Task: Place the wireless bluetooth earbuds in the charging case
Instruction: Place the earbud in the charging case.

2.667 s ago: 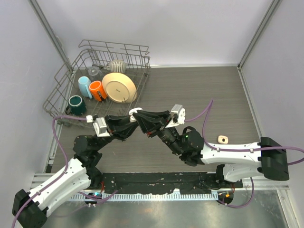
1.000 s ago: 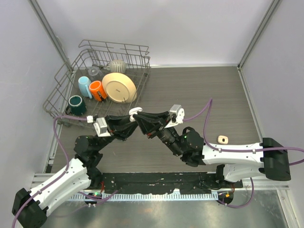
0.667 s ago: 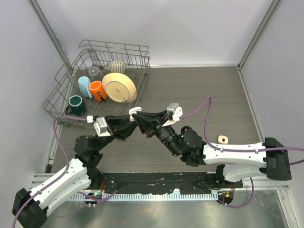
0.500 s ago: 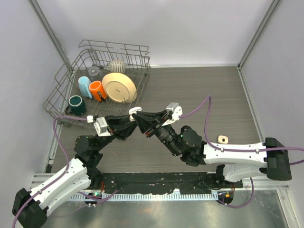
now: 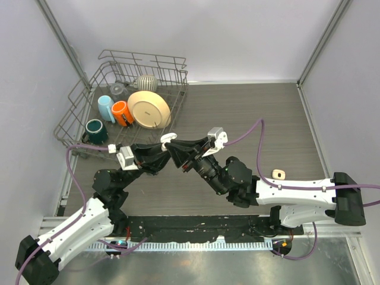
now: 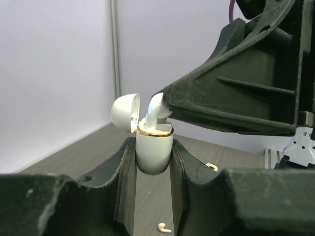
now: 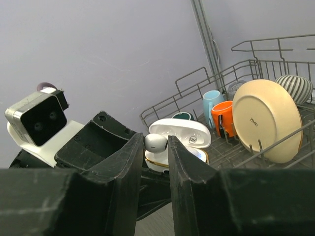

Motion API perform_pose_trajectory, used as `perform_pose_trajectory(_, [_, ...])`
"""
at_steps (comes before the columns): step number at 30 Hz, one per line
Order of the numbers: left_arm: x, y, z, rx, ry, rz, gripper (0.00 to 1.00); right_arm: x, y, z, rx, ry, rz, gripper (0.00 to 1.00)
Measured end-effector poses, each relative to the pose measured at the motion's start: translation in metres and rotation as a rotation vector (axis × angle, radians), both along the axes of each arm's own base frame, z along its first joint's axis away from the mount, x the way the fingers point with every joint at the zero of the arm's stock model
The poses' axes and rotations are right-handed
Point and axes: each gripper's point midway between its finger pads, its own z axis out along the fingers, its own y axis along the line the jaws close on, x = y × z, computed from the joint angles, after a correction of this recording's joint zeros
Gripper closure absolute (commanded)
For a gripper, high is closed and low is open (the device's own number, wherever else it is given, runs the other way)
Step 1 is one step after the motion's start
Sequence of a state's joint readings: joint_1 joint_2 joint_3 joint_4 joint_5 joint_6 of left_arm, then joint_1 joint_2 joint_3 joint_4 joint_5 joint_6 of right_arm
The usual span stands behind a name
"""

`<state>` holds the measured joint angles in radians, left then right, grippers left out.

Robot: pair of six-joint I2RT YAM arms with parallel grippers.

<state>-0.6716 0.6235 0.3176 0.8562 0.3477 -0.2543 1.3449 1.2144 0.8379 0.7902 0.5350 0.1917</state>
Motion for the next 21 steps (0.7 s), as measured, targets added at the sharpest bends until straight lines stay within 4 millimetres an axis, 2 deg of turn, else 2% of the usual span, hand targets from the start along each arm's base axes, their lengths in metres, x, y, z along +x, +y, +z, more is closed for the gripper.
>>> perform_pose_trajectory(4, [0.0007,0.0007,0.0006,-0.004,0.001,0.005,1.0,-0.0012,0.0015,-0.0039,-0.017,0.008,0.006,0.59])
perform_pose_trajectory(15, [0.0013,0.0008,0.0,-0.003,0.003,0.007,1.0,-0.0038,0.0026,-0.0033,-0.01,0.014,0.019,0.54])
perform_pose_trajectory(18, [0.0013,0.0008,-0.0005,-0.003,0.004,0.007,1.0,-0.0052,0.003,-0.002,-0.004,0.015,0.029,0.47])
perform_pose_trajectory(19, [0.0012,0.0011,-0.0002,-0.004,0.003,0.008,1.0,-0.0067,0.0033,-0.0011,-0.002,0.013,0.036,0.39])
perform_pose_trajectory(21, [0.0005,0.0016,0.0007,-0.006,0.001,0.008,1.0,-0.0101,0.0031,0.0023,0.01,0.009,0.054,0.36])
